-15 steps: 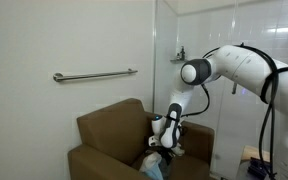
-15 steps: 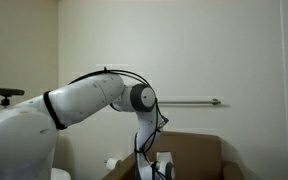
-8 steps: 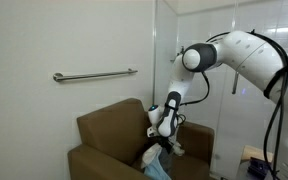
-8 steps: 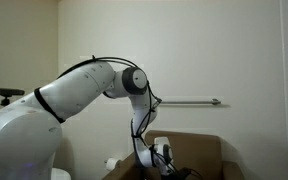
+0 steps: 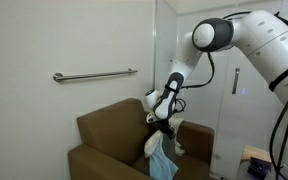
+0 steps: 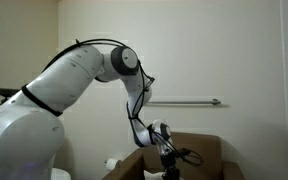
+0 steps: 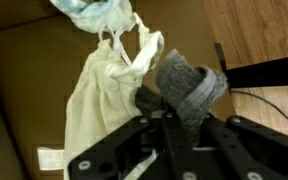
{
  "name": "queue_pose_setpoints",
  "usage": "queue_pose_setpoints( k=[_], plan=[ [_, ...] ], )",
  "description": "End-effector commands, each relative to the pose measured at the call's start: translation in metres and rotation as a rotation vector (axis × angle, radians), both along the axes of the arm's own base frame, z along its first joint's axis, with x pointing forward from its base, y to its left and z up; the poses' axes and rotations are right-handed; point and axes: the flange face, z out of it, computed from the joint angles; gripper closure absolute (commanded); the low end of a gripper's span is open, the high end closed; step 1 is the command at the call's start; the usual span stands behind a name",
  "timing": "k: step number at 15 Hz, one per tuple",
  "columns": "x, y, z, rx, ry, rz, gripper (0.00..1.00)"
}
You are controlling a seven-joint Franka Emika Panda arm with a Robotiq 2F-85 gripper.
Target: Hang some of the things on the seat of the couch on the armrest
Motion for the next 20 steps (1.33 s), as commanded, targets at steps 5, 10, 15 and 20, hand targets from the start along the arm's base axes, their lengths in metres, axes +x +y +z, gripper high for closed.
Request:
queue_pose_setpoints(
  k=[5, 10, 15, 20],
  plan=[
    [-0.002, -0.022, 0.103, -0.042, 0.001, -0.261, 0.95],
    [0.028, -0.026, 0.079, -0.164, 0.144, -0.334, 0.94],
    [0.053, -0.001, 0.029, -0.199, 0.252, -0.284, 0.95],
    [0.054, -0.016, 0.045, -0.104, 0.188, -0.203, 0.95]
  ],
)
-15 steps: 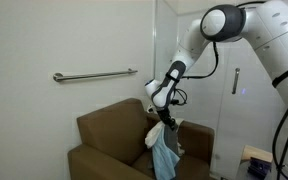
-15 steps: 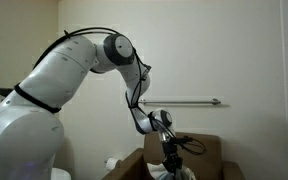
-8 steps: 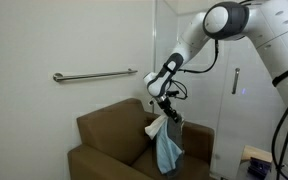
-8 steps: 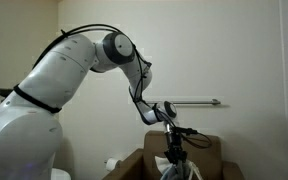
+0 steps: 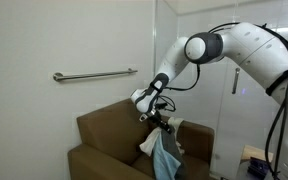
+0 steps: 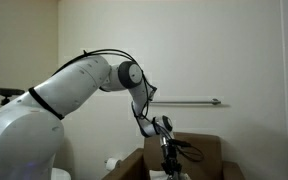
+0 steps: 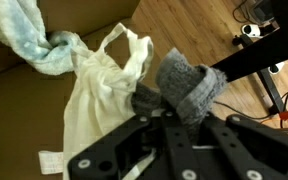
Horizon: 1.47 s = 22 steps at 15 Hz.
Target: Hang some of the things on the seat of the couch on the armrest
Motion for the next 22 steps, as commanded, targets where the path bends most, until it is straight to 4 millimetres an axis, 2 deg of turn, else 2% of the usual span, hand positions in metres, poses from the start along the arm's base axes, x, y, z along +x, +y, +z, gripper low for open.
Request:
queue_pose_setpoints(
  k=[1, 3, 4, 6, 8, 11, 13, 15, 18, 20, 21, 22],
  plan=[
    [-0.006, -0.039, 0.039, 0.110, -0.119, 0.044, 0.95],
    [-0.005, -0.067, 0.048, 0.174, -0.178, 0.084, 0.95],
    [0.001, -0.082, 0.046, 0.222, -0.132, 0.105, 0.95],
    [0.010, -0.096, 0.037, 0.233, 0.025, 0.105, 0.95],
    [0.016, -0.090, 0.015, 0.141, 0.137, 0.064, 0.95],
    [0.018, -0.060, -0.016, 0.046, 0.254, 0.016, 0.95],
    [0.016, -0.039, -0.028, -0.004, 0.351, 0.023, 0.95],
    [0.016, -0.022, -0.027, -0.090, 0.417, 0.071, 0.95],
    [0.025, -0.013, -0.024, -0.128, 0.229, 0.115, 0.95],
    [0.027, -0.014, -0.019, -0.046, 0.125, 0.085, 0.95],
    [0.026, -0.017, -0.019, -0.024, 0.080, 0.080, 0.61],
    [0.026, -0.021, -0.017, -0.008, 0.031, 0.080, 0.60]
  ],
)
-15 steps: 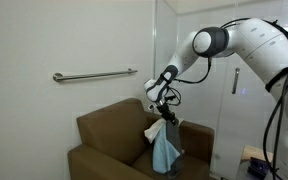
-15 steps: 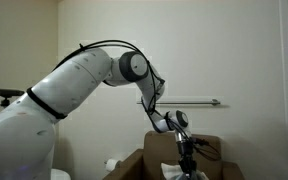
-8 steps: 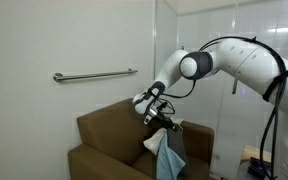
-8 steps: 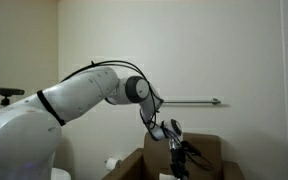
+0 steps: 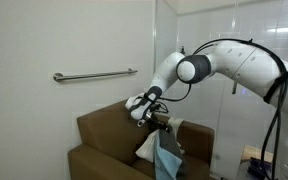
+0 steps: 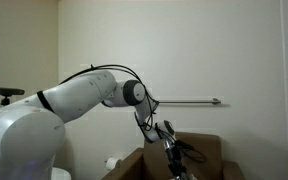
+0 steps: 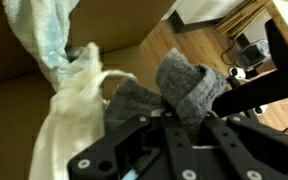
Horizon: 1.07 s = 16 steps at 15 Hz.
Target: Hang some of the things on the seat of the couch on the armrest
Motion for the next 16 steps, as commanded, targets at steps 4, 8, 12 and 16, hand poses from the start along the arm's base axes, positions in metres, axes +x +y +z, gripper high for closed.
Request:
queue_pose_setpoints(
  k=[4, 8, 12, 16],
  plan=[
    [-0.013, -0.031, 0.021, 0.130, -0.233, -0.036, 0.36],
    [-0.017, -0.036, 0.021, 0.135, -0.247, -0.002, 0.68],
    [-0.019, -0.031, 0.020, 0.144, -0.219, 0.035, 0.90],
    [-0.017, -0.023, 0.024, 0.120, -0.210, 0.024, 0.99]
  ],
)
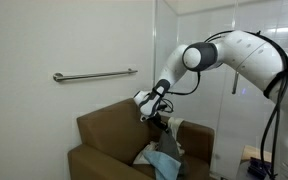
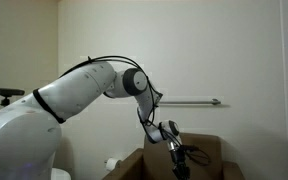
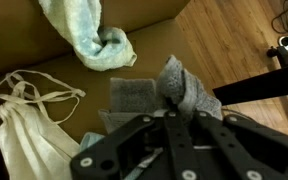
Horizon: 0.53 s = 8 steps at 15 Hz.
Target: Hang some of the things on the seat of the couch on the armrest
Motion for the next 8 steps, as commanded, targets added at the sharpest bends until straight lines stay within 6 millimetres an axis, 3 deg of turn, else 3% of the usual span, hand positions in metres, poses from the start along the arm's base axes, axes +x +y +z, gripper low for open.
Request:
queue_pose_setpoints(
  k=[1, 4, 8],
  plan=[
    [-0.006, 0.008, 0.020, -0.016, -0.004, -0.004, 0.96],
    [-0.020, 0.019, 0.068, -0.007, -0.088, -0.078, 0.96],
    [-0.045, 0.020, 0.127, -0.002, -0.206, -0.251, 0.96]
  ],
)
